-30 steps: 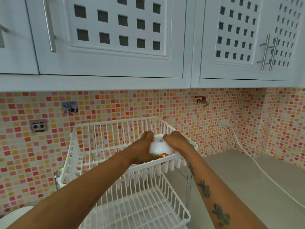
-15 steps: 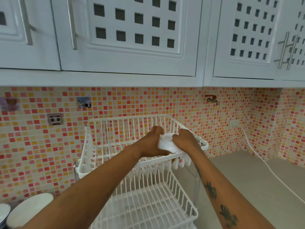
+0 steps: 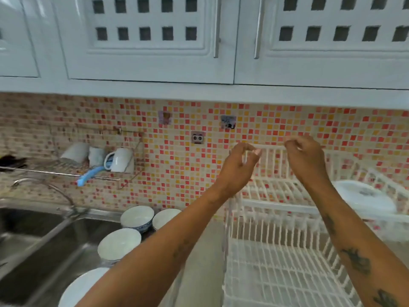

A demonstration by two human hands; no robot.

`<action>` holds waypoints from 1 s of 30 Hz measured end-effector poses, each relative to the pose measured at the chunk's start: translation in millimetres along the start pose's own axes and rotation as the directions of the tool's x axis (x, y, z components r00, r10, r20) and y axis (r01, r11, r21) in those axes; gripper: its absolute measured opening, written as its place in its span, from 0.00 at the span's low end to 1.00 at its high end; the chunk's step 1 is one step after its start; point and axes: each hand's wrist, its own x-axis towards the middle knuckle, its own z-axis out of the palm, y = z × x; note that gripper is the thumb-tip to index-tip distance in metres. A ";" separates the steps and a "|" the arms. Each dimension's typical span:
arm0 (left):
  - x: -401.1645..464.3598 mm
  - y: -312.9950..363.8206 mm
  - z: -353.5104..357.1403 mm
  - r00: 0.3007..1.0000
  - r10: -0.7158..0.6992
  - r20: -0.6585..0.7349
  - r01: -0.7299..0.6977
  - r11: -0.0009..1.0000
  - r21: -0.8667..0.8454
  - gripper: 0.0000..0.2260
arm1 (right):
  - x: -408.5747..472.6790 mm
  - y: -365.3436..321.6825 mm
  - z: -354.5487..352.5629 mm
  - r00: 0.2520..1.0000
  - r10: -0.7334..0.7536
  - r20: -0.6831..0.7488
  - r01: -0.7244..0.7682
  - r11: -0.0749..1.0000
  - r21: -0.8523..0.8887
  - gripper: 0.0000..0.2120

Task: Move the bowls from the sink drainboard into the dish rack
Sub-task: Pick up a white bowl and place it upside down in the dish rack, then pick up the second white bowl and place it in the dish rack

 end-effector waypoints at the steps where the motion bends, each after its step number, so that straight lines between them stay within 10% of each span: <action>1: -5.1 -5.2 -19.8 0.998 -0.012 -0.065 0.012 1.000 -0.002 0.10 | -3.7 -10.4 19.7 0.999 -0.017 0.030 0.016 0.999 0.044 0.14; 13: -121.0 -100.4 -239.1 0.807 -0.323 -0.494 0.432 0.893 0.122 0.17 | -101.8 -127.8 228.4 0.842 -0.238 0.483 0.019 0.909 0.415 0.13; 24: -259.6 -189.5 -316.5 0.413 -0.604 -0.682 0.768 0.634 -0.095 0.20 | -220.8 -79.4 366.6 0.436 0.174 0.883 -0.371 0.929 0.000 0.18; 30: -302.4 -228.4 -310.2 0.328 -0.696 -0.639 0.800 0.564 -0.203 0.13 | -268.3 -31.4 392.4 0.320 0.290 0.902 -0.396 0.906 -0.150 0.19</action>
